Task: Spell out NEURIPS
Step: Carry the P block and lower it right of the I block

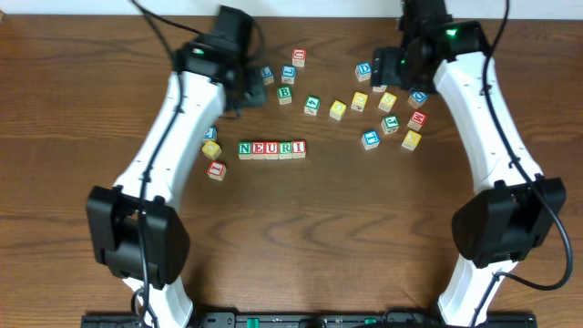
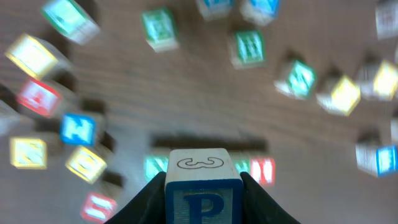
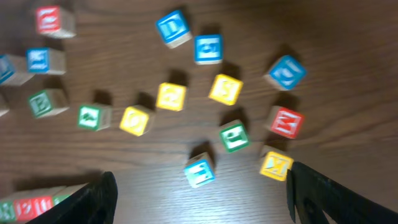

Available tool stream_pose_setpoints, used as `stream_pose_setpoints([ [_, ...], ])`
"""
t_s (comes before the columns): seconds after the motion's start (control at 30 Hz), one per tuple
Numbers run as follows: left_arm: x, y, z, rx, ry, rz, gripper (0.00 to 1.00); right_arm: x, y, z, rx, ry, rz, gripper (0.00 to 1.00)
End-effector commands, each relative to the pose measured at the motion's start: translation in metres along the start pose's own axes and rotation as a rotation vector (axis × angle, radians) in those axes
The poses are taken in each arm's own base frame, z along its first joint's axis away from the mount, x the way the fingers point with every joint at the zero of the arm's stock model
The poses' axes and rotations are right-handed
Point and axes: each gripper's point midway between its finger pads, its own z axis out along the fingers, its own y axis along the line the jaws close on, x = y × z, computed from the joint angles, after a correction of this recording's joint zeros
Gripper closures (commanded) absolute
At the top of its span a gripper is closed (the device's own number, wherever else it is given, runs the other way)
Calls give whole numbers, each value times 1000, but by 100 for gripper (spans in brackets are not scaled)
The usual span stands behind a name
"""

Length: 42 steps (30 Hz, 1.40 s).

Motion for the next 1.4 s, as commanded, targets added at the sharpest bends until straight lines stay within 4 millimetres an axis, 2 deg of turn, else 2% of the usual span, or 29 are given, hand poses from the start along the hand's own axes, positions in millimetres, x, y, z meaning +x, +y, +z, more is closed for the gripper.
stream_pose_setpoints([
  [0.0, 23, -35, 0, 9, 37, 88, 66, -11, -27, 3, 39, -12, 38, 16],
  [0.2, 63, -84, 8, 35, 88, 158, 66, -15, -51, 2, 61, -10, 83, 16],
  [0.33, 89, -105, 22, 31, 131, 168, 66, -16, -60, 2, 69, -8, 101, 16],
  [0.47, 104, -118, 43, 13, 153, 145, 66, -15, -63, 2, 73, -6, 107, 16],
  [0.7, 114, -125, 86, -27, 167, 117, 66, -12, -64, 2, 76, 8, 103, 16],
  [0.87, 119, -125, 107, -41, 181, 96, 66, -9, -65, 2, 80, 20, 102, 15],
  [1.37, 121, -125, 126, -56, 179, 86, 66, -8, -64, 2, 79, 24, 98, 16],
])
